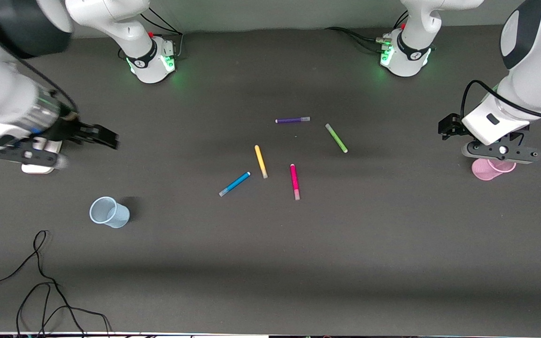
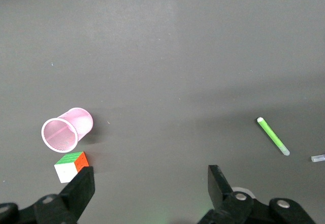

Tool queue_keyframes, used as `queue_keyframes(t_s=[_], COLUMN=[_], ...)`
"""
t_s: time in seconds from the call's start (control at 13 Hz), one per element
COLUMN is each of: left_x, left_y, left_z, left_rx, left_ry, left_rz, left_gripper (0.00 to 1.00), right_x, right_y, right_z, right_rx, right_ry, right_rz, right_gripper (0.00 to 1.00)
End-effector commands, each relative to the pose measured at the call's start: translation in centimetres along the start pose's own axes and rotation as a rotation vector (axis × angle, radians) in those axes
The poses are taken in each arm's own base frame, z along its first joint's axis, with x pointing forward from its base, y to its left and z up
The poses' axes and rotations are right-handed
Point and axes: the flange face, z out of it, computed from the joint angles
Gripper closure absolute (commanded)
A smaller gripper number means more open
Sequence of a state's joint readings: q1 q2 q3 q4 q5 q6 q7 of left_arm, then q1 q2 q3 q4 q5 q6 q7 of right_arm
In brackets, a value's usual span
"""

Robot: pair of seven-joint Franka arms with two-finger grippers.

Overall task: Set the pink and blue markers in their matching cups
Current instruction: 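Move the right gripper over the blue marker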

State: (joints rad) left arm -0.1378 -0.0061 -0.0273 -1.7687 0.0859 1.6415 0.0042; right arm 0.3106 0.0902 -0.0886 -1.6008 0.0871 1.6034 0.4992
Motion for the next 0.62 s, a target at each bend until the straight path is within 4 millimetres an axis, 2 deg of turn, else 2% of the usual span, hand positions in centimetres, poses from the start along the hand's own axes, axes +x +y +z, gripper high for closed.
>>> queue_keyframes(t_s=[0.0,0.23,0.54], left_x=[-0.4,-0.3,-0.3], left_y=[0.1,0.1,0.1], left_z=[-0.4,-0.4,-0.4], left_rx=[-0.007,-0.007,-0.008], left_ry=[-0.005,-0.003,-0.003], left_rz=[0.000,0.001,0.000], left_gripper=[0.01,0.01,0.01], right_x=[-0.7,-2.7,-6.3], right_y=[-5.3,-12.2,-20.3], right_z=[2.0,5.7,9.6], right_rx=[0.051,0.056,0.054], right_ry=[-0.017,0.001,0.022], right_rz=[0.198,0.394,0.610], right_gripper=[0.00,0.00,0.00])
